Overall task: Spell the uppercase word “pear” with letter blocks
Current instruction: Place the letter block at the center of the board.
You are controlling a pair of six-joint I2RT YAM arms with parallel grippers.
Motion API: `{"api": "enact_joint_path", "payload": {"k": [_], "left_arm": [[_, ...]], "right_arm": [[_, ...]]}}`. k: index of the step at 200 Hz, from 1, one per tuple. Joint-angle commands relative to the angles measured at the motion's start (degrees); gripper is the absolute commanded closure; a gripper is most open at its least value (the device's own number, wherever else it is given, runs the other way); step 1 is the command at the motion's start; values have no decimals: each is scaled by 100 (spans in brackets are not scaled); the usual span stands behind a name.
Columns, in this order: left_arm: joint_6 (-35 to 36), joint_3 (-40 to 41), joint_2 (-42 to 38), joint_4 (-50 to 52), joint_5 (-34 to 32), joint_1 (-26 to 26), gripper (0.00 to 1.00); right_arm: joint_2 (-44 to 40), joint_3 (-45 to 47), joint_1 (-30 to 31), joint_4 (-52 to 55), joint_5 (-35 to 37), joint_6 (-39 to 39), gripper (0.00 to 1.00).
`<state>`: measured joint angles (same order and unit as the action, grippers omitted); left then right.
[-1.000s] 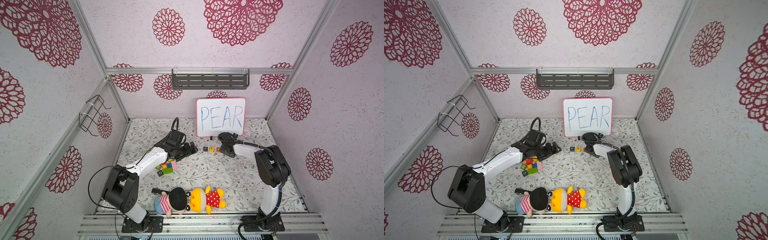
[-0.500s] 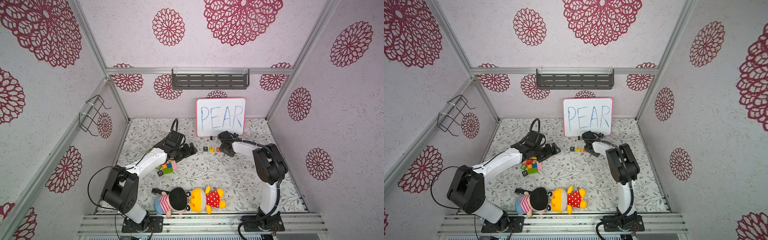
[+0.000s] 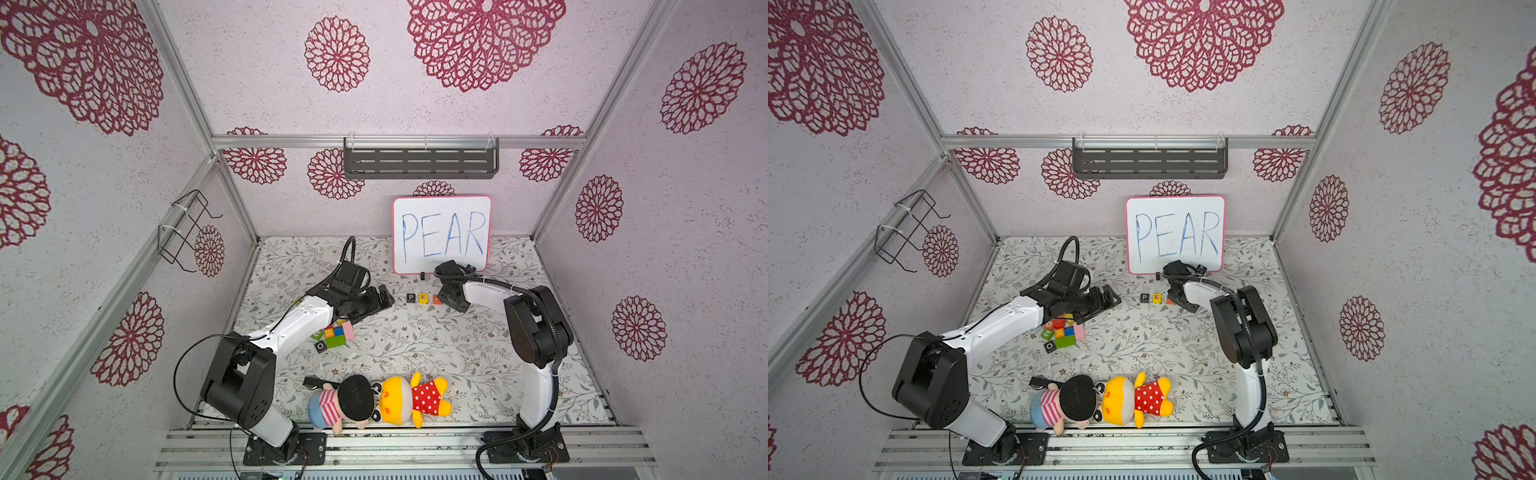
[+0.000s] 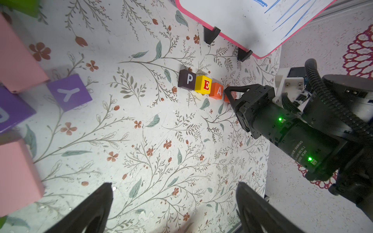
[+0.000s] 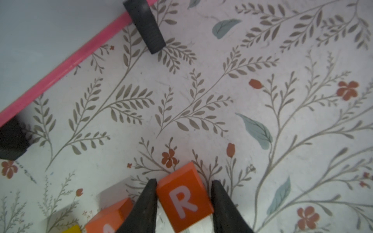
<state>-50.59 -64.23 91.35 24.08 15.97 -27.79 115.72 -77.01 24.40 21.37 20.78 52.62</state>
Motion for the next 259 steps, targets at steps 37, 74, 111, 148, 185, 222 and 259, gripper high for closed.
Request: {"api": "enact_joint_path", "payload": {"k": [37,74,111,148,185,222,259], "left_arm": [[51,9,-157,-95,-15,63,2],[49,24,-179,-96,-27,65,2],[49,42,-204,-93,-40,72,2],[49,59,-214,-100,-43,72,2],[49,68,-223,-109,-48,73,2],[43,68,-240,-120,-46,73,2],[40,79,-241,-118,-45,75,2]], "right_arm": [[35,-142,-62,210,27,54,59],[12,-139,-76,184,15,42,55],[14,-157,-82,166,-20,33,52],[3,-163,-82,149,-63,37,50],[-31,-154,-82,140,-104,32,48],[-120,-143,-83,132,-89,43,48],[-189,-157,-85,132,-130,52,47]]}}
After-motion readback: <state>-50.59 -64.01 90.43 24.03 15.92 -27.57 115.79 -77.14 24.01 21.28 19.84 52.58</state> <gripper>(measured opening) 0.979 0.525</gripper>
